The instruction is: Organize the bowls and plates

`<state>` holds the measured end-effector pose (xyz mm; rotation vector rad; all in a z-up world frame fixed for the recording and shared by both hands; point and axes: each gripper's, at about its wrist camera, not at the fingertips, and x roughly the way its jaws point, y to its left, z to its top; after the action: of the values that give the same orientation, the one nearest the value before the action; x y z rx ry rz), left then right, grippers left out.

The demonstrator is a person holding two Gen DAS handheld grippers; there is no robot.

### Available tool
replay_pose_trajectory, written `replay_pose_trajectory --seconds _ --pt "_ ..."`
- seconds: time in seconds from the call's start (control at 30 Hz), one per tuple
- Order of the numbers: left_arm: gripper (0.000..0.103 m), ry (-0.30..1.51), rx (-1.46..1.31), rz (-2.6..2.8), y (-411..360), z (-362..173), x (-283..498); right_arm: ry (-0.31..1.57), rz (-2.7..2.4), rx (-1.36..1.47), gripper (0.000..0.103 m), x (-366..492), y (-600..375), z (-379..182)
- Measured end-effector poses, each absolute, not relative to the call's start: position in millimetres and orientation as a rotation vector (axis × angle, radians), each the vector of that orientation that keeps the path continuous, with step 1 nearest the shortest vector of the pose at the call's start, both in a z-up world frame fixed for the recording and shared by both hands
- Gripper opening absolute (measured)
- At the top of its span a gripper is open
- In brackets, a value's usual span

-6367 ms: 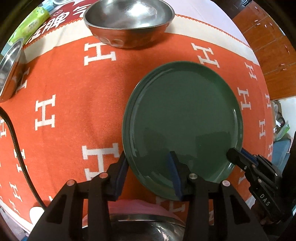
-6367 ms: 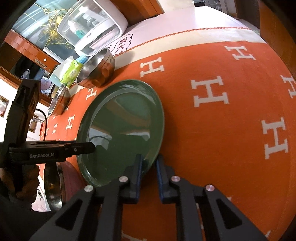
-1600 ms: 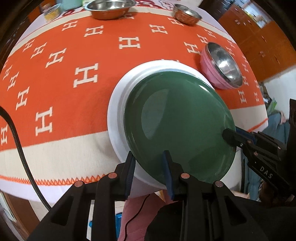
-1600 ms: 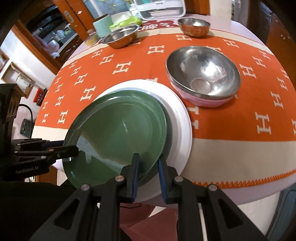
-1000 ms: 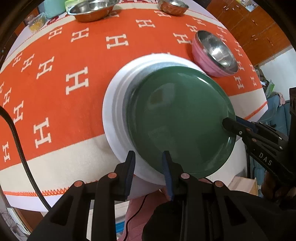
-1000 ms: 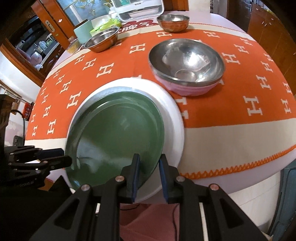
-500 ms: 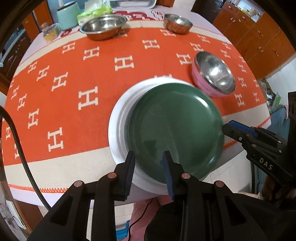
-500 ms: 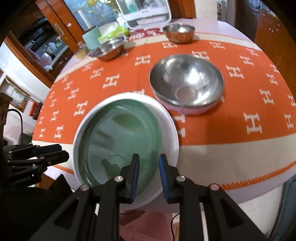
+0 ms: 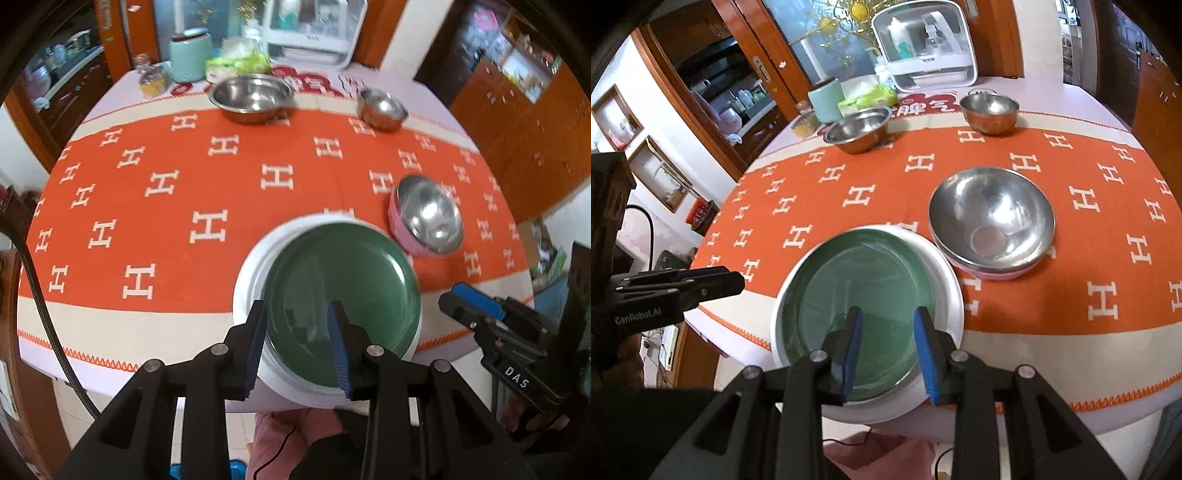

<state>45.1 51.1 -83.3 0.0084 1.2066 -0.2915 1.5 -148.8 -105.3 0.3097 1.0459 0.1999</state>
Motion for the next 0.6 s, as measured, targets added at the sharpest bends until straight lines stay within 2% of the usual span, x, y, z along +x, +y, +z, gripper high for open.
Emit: replay_pose_trajectory --seconds 0.1,0.2,0.43,0.53,0.6 --pt "0.034 1.164 -0.009 -0.253 58.7 -70.5 41.2 1.018 0.215 0.357 0.029 6.4 -151.8 -100.1" --pt "0.041 1.144 -0.022 -0.22 67.6 -60.7 37.3 0.982 0.227 0.389 0.029 13.3 -153.5 -95.5" --pt "0.043 1.098 -0.066 -0.191 88.1 -39.3 39.3 0.907 0.244 0.363 0.029 34.2 -149.0 -71.1" --pt "0.049 1.065 -0.066 -0.183 95.2 -28.3 47.2 0.868 0.244 0.332 0.03 42.9 -144.2 -56.2" --pt "0.053 1.044 -0.052 -0.175 101.0 -18.8 54.6 0.839 0.242 0.324 0.034 48.7 -141.1 -45.7"
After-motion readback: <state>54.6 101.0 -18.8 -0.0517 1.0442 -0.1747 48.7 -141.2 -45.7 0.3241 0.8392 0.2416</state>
